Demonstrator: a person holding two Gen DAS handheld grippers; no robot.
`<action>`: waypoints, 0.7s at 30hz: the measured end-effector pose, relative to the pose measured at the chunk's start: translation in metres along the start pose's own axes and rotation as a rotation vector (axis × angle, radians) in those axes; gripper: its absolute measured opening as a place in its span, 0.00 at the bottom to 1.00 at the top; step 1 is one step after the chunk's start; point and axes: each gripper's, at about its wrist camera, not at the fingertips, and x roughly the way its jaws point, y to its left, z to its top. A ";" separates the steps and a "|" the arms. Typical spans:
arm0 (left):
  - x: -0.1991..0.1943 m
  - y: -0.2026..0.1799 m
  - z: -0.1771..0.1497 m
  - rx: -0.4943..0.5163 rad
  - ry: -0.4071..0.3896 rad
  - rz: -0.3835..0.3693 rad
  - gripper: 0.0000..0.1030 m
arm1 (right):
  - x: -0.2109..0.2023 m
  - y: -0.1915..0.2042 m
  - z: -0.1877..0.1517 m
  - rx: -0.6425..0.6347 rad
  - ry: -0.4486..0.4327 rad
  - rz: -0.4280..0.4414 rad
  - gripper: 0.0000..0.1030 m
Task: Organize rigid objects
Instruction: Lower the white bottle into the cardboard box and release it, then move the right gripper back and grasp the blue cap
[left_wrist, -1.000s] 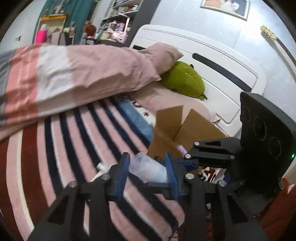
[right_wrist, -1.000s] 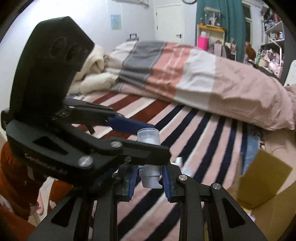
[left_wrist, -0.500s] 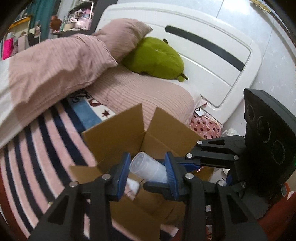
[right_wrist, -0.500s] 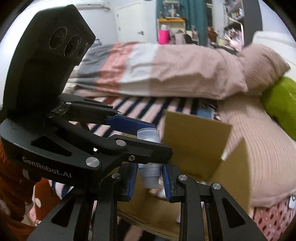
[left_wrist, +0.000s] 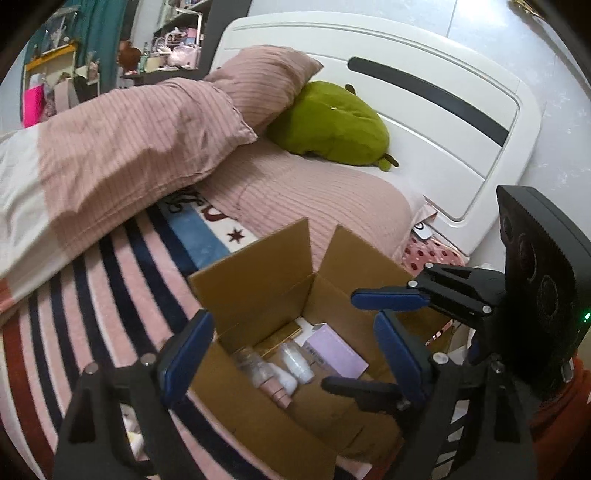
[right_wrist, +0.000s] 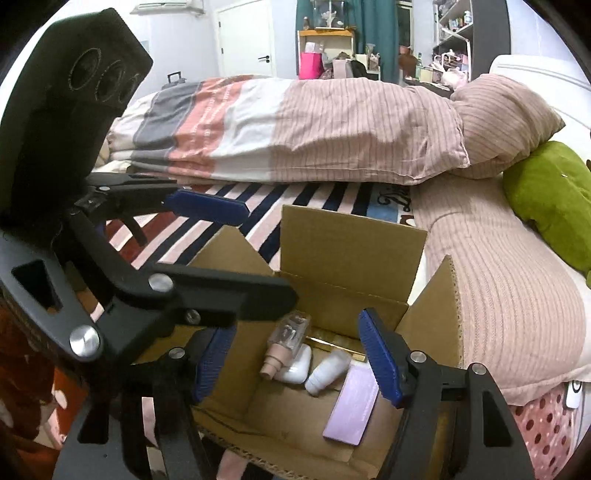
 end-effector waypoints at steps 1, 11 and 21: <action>-0.004 0.001 -0.001 0.001 -0.005 0.007 0.84 | -0.001 0.002 0.000 -0.005 0.000 -0.001 0.63; -0.076 0.026 -0.025 -0.022 -0.109 0.071 0.84 | -0.018 0.052 0.017 -0.055 -0.026 0.009 0.63; -0.155 0.124 -0.100 -0.161 -0.166 0.294 0.84 | 0.040 0.169 0.041 -0.191 0.012 0.215 0.63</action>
